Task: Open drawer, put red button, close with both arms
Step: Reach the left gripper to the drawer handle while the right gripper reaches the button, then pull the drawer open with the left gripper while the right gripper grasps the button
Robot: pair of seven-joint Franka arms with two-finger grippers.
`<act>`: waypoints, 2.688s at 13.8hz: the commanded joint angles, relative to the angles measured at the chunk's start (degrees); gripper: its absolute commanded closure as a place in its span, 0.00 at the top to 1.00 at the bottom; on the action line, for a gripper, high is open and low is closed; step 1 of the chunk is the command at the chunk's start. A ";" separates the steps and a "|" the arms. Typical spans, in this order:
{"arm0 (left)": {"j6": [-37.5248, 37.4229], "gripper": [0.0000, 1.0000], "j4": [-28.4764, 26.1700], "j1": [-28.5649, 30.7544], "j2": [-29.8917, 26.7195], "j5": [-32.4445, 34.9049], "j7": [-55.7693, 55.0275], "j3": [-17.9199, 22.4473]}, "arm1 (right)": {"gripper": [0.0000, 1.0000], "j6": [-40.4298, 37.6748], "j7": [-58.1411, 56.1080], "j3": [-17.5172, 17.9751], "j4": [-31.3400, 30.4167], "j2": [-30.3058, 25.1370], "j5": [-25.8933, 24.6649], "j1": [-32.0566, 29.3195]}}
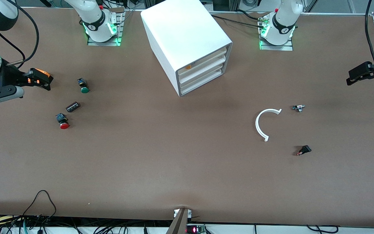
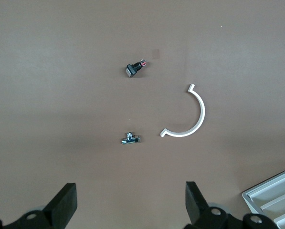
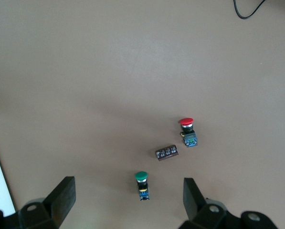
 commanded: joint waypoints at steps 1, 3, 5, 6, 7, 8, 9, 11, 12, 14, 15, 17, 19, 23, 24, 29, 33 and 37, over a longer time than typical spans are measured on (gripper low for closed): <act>0.60 1.00 1.00 0.52 0.24 0.37 1.64 -0.31 | 1.00 -0.05 0.00 1.09 0.01 -0.31 -0.44 -1.21; 0.70 1.00 0.21 0.52 0.33 -0.15 4.27 -0.48 | 1.00 -0.05 0.00 1.18 0.09 -0.31 -0.44 -1.21; 0.09 1.00 -2.32 0.44 0.41 -2.69 4.37 -0.57 | 1.00 -0.05 0.00 1.18 0.09 -0.31 -0.44 -1.21; -0.01 1.00 -4.52 0.26 0.33 -3.57 4.37 -1.09 | 1.00 0.04 0.00 1.18 0.09 -0.31 -0.44 -1.21; -0.01 1.00 -5.84 0.17 0.41 -5.06 4.37 -1.71 | 1.00 0.04 0.08 1.18 0.09 -0.31 -0.44 -1.21; -0.01 1.00 -7.34 0.00 0.41 -6.90 4.45 -1.71 | 1.00 0.04 0.09 1.18 0.09 -0.31 -0.44 -1.21; 0.08 1.00 -8.74 -0.18 0.41 -9.19 4.98 -1.80 | 1.00 0.04 0.00 1.18 0.09 -0.31 -0.44 -1.21; 0.43 1.00 -11.12 -0.36 1.03 -12.97 4.98 -3.98 | 1.00 0.13 0.08 1.18 0.09 -0.31 -0.53 -1.21; 0.43 1.00 -12.52 -0.44 1.29 -15.60 5.16 -4.26 | 1.00 0.13 0.09 1.18 0.09 -0.31 -0.61 -1.21; 0.70 1.00 -15.43 -2.46 2.34 -23.32 5.16 -4.26 | 1.00 0.13 0.00 1.18 0.27 -0.31 -0.62 -1.21; 0.70 1.00 -16.40 -3.42 3.22 -25.79 5.16 -4.52 | 1.00 0.48 -0.09 1.09 0.44 -0.22 -0.70 -1.29; 1.48 1.00 -17.20 -4.31 5.41 -31.33 5.16 -6.19 | 1.00 0.83 0.00 1.09 0.71 0.22 -0.44 -1.47; 2.62 1.00 -18.33 -5.62 6.82 -34.85 6.03 -6.72 | 1.00 0.83 0.78 1.18 1.06 0.48 -0.61 -1.21; 7.10 0.99 -24.13 -7.65 10.51 -45.48 18.23 -6.63 | 1.00 4.79 -0.01 1.09 0.89 4.08 -0.35 -1.47; 7.63 0.97 -25.44 -8.17 11.57 -48.47 21.91 -6.63 | 1.00 4.70 0.08 1.09 0.97 5.04 -0.35 -1.56; 9.57 0.91 -30.63 -9.06 19.12 -57.87 45.90 -6.72 | 1.00 5.58 -5.61 0.83 0.97 9.26 -0.88 -1.82; 9.57 0.84 -34.59 -13.27 24.49 -68.25 56.91 -6.72 | 1.00 6.80 -6.59 0.83 0.45 13.75 -1.14 -1.73; 9.57 0.73 -36.70 -15.91 26.60 -74.58 57.89 -9.52 | 1.00 15.04 -7.91 0.13 -7.96 13.76 -2.11 -2.08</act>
